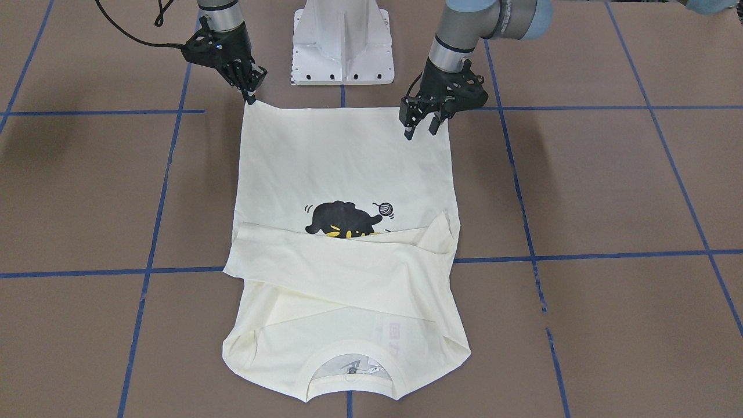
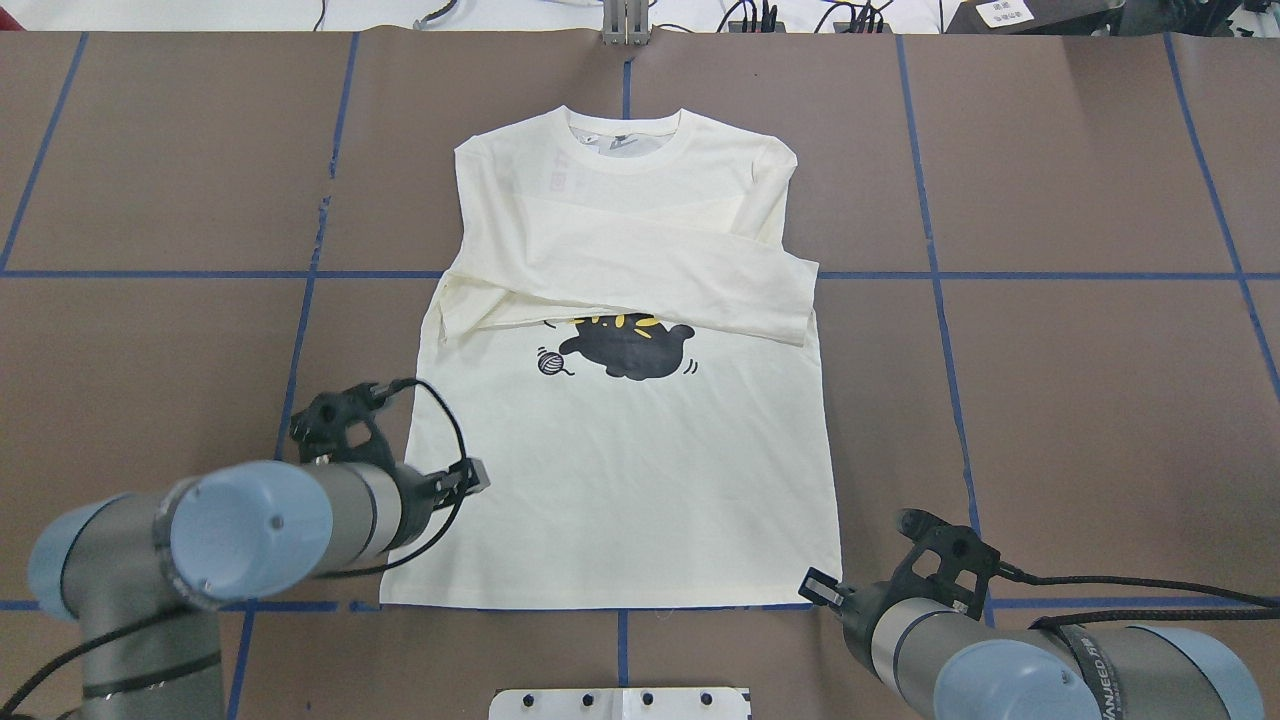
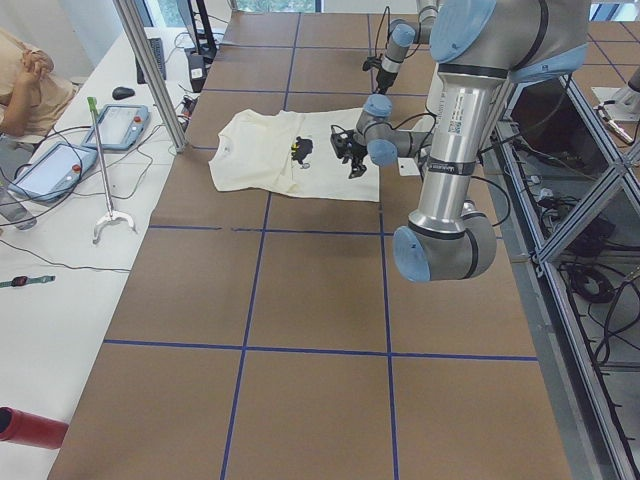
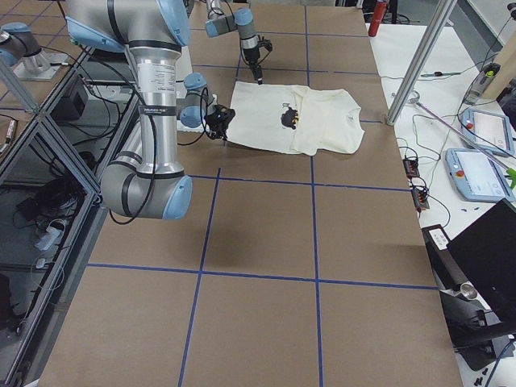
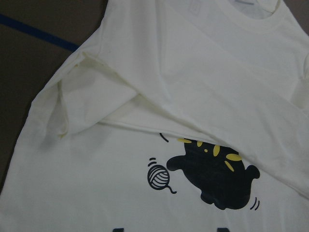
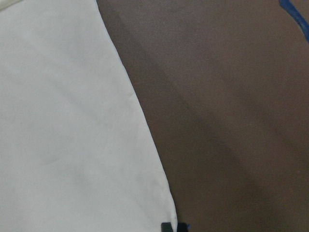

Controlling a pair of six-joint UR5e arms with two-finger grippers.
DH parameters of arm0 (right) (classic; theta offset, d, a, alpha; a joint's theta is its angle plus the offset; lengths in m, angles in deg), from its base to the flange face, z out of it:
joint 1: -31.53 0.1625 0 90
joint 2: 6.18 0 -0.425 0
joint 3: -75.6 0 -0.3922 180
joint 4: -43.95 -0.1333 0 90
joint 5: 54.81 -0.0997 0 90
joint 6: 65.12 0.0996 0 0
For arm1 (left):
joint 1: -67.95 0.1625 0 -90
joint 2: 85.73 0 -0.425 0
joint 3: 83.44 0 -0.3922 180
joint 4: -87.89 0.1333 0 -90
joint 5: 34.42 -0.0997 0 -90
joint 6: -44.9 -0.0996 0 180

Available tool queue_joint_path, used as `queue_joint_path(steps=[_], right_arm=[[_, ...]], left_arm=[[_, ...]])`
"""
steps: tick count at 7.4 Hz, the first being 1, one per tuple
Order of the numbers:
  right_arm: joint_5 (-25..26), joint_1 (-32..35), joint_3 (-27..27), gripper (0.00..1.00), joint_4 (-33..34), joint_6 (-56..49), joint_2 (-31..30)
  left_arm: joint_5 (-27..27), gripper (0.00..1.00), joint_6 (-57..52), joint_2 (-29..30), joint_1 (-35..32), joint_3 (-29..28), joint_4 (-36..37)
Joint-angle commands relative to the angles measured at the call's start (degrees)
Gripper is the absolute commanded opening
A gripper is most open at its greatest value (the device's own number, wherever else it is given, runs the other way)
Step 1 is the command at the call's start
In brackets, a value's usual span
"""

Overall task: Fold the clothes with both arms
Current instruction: 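Move both grippers to the hem corners nearest the robot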

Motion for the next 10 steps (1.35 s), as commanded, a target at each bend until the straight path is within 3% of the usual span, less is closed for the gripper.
queue_joint_path(steps=[1,5,6,7,10], right_arm=[[0.1,-0.1,0.0,0.0,0.0,-0.1,0.0],[1.0,-0.4,0.0,0.0,0.0,-0.1,0.1],[1.0,-0.3,0.0,0.0,0.0,-0.1,0.0],[1.1,-0.4,0.0,0.0,0.0,-0.1,0.0],[2.0,-0.9,0.3,0.0,0.0,-0.1,0.2]], left_arm=[[-3.2,0.7,5.3,-5.6,5.8,1.8,1.9],[-3.1,0.63,6.5,-5.7,8.2,0.9,2.2],[-3.0,0.39,6.5,-5.7,8.2,1.1,2.2],[-2.8,0.0,5.9,-5.8,8.1,1.5,2.2],[-2.7,0.0,5.6,-6.0,8.0,3.5,2.6]])
